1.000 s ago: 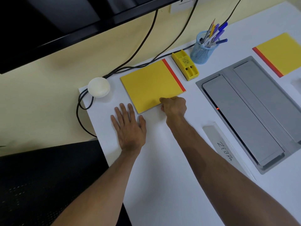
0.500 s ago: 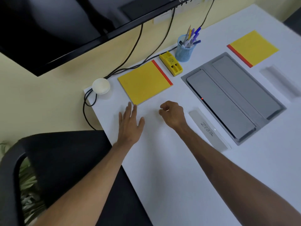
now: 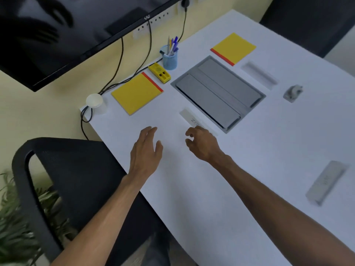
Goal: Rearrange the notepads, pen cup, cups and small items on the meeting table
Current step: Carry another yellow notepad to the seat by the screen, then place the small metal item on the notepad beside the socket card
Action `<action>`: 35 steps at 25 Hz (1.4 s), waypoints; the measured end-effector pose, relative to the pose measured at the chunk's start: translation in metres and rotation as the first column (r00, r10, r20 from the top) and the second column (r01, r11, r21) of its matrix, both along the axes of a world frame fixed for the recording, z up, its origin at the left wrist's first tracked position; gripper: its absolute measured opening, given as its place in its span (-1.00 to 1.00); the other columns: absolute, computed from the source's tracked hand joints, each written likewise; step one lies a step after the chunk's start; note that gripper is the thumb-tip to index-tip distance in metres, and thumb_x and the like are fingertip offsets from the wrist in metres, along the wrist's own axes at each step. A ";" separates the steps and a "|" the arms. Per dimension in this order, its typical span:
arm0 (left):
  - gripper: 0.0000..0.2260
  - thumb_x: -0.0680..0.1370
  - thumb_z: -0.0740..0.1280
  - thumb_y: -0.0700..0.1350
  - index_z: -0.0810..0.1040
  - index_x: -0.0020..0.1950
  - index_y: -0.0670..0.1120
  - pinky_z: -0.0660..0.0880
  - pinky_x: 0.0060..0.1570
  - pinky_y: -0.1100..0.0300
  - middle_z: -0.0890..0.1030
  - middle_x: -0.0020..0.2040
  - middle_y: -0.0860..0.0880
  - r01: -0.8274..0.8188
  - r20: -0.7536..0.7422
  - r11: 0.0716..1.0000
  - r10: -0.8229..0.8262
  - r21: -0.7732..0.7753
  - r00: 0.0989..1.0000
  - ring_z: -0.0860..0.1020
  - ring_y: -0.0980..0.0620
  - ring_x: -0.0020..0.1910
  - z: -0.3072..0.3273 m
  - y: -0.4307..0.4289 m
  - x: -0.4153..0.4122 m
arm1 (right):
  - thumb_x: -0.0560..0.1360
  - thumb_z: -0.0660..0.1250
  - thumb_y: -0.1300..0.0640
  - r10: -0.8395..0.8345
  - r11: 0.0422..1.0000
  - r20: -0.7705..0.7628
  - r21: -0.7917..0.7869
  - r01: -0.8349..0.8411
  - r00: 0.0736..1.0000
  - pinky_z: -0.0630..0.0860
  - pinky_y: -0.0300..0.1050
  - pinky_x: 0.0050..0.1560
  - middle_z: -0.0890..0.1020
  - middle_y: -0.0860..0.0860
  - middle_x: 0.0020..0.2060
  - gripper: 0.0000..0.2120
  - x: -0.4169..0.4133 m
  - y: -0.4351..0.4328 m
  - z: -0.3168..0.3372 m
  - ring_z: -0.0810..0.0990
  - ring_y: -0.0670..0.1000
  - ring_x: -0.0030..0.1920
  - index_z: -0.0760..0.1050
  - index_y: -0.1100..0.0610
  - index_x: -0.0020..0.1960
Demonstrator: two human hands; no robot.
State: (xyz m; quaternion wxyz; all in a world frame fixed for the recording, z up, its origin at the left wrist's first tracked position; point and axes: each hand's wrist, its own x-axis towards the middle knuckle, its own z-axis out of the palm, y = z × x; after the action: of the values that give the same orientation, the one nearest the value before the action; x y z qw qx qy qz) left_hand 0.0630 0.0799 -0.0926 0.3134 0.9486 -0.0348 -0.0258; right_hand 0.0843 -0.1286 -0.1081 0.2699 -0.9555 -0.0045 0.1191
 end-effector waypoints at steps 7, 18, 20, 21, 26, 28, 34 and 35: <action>-0.59 0.64 0.25 -0.08 0.33 0.49 -0.04 0.50 0.15 0.09 0.40 0.40 0.06 0.136 0.007 0.988 -0.136 -0.075 0.991 0.49 0.07 0.26 0.038 -0.050 -0.099 | 0.59 0.32 0.04 -0.103 0.994 0.039 0.047 0.101 0.994 0.43 -0.09 -0.05 0.60 0.06 0.16 -0.72 -0.113 -0.069 0.039 0.61 0.11 0.08 0.55 0.10 0.27; -0.59 0.64 0.26 -0.03 0.34 0.49 0.02 0.49 0.22 0.06 0.42 0.38 0.10 0.524 0.050 0.840 -0.523 -0.144 0.851 0.48 0.12 0.21 0.073 -0.082 -0.215 | 0.59 0.31 0.04 -0.414 0.910 0.096 0.082 0.407 0.905 0.53 -0.03 0.03 0.62 0.03 0.09 -0.76 -0.321 -0.099 0.096 0.63 0.09 0.03 0.56 0.09 0.22; -0.58 0.64 0.25 -0.02 0.33 0.50 0.03 0.48 0.22 0.08 0.41 0.38 0.11 0.588 0.074 0.796 -0.584 -0.142 0.808 0.47 0.13 0.22 0.079 -0.085 -0.240 | 0.59 0.32 0.04 -0.507 0.862 0.114 0.098 0.498 0.855 0.55 0.00 0.05 0.63 0.01 0.08 -0.76 -0.365 -0.095 0.103 0.64 0.06 0.03 0.57 0.07 0.22; -0.58 0.64 0.25 -0.02 0.32 0.50 0.04 0.47 0.22 0.10 0.41 0.39 0.10 0.615 0.081 0.775 -0.610 -0.145 0.788 0.47 0.13 0.22 0.081 -0.089 -0.254 | 0.58 0.32 0.04 -0.550 0.835 0.117 0.105 0.541 0.827 0.56 0.02 0.07 0.63 0.00 0.08 -0.76 -0.388 -0.095 0.106 0.63 0.06 0.03 0.57 0.07 0.21; -0.58 0.64 0.25 0.00 0.32 0.50 0.05 0.46 0.20 0.13 0.41 0.42 0.07 0.757 0.083 0.640 -0.754 -0.133 0.652 0.48 0.12 0.22 0.086 -0.127 -0.327 | 0.59 0.31 0.04 -0.705 0.709 0.096 0.105 0.697 0.703 0.56 0.07 0.12 0.63 0.00 0.10 -0.75 -0.503 -0.107 0.114 0.61 0.05 0.06 0.57 0.07 0.23; -0.58 0.63 0.25 0.02 0.32 0.49 0.06 0.48 0.21 0.11 0.41 0.43 0.06 0.799 0.078 0.589 -0.797 -0.126 0.599 0.49 0.11 0.23 0.087 -0.152 -0.357 | 0.59 0.29 0.04 -0.745 0.668 0.083 0.106 0.737 0.662 0.56 0.08 0.13 0.63 -0.01 0.11 -0.74 -0.546 -0.120 0.116 0.60 0.04 0.06 0.56 0.08 0.24; -0.58 0.62 0.24 0.09 0.29 0.47 0.15 0.50 0.22 0.08 0.39 0.44 0.12 0.906 0.096 0.414 -0.902 -0.088 0.422 0.50 0.12 0.25 0.088 -0.259 -0.457 | 0.57 0.30 0.06 -0.837 0.545 0.110 0.079 0.835 0.536 0.60 0.02 0.05 0.65 -0.03 0.01 -0.75 -0.681 -0.188 0.119 0.62 -0.01 -0.01 0.58 0.09 0.20; -0.58 0.62 0.24 0.09 0.29 0.47 0.16 0.49 0.21 0.11 0.39 0.43 0.13 0.915 0.103 0.393 -0.910 -0.089 0.401 0.50 0.13 0.24 0.088 -0.281 -0.477 | 0.56 0.31 0.06 -0.850 0.523 0.122 0.076 0.849 0.513 0.60 0.03 0.05 0.66 -0.04 -0.01 -0.76 -0.704 -0.203 0.119 0.62 -0.01 -0.02 0.59 0.09 0.18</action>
State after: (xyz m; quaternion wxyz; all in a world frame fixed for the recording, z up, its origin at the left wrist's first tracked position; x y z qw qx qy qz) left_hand -0.4136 -0.2006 -0.0047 0.3089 0.7524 -0.5554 -0.1731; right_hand -0.6199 -0.3316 0.0112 0.2958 -0.8407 0.4430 -0.0968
